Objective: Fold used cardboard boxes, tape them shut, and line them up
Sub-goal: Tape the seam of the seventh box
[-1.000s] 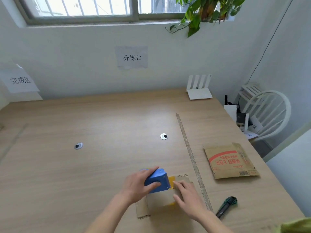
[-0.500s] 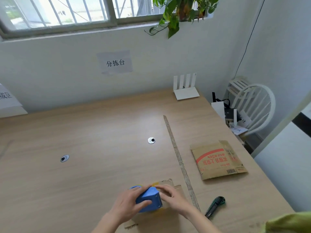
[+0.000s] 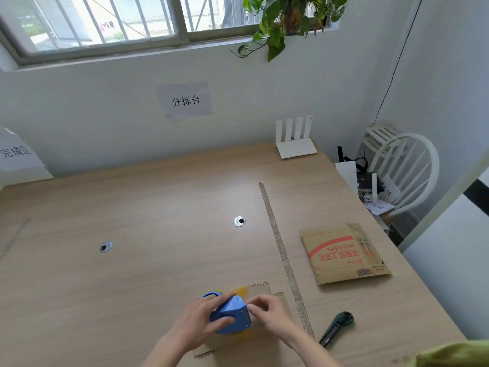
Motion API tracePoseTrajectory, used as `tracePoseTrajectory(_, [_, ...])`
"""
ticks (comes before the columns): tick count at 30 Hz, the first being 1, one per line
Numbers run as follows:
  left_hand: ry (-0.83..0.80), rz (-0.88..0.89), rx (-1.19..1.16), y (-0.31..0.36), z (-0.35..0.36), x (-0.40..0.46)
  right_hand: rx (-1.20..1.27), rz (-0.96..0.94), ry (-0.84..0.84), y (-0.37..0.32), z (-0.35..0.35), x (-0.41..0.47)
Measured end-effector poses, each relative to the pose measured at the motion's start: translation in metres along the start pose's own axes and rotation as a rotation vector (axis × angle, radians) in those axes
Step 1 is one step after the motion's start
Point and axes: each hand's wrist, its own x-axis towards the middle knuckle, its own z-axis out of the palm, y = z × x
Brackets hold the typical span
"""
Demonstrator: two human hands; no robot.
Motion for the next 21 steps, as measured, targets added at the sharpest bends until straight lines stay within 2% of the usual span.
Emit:
tracePoseTrajectory(8, [-0.007,-0.061,0.038,-0.003,-0.007,0.001,0.047,0.040,0.090,-0.002,-0.004,0.000])
tracePoseTrajectory(12, [-0.038,-0.160,0.198,-0.027,-0.018,-0.009,0.095,0.074,0.281,0.009,-0.034,-0.004])
tracePoseTrajectory(16, [-0.058,-0.183,0.252,-0.027,-0.026,-0.009,-0.008,0.133,0.205,0.032,-0.058,-0.010])
tracePoseTrajectory(21, [-0.038,-0.186,0.264,-0.013,-0.018,0.003,0.092,0.201,0.243,0.038,-0.056,-0.010])
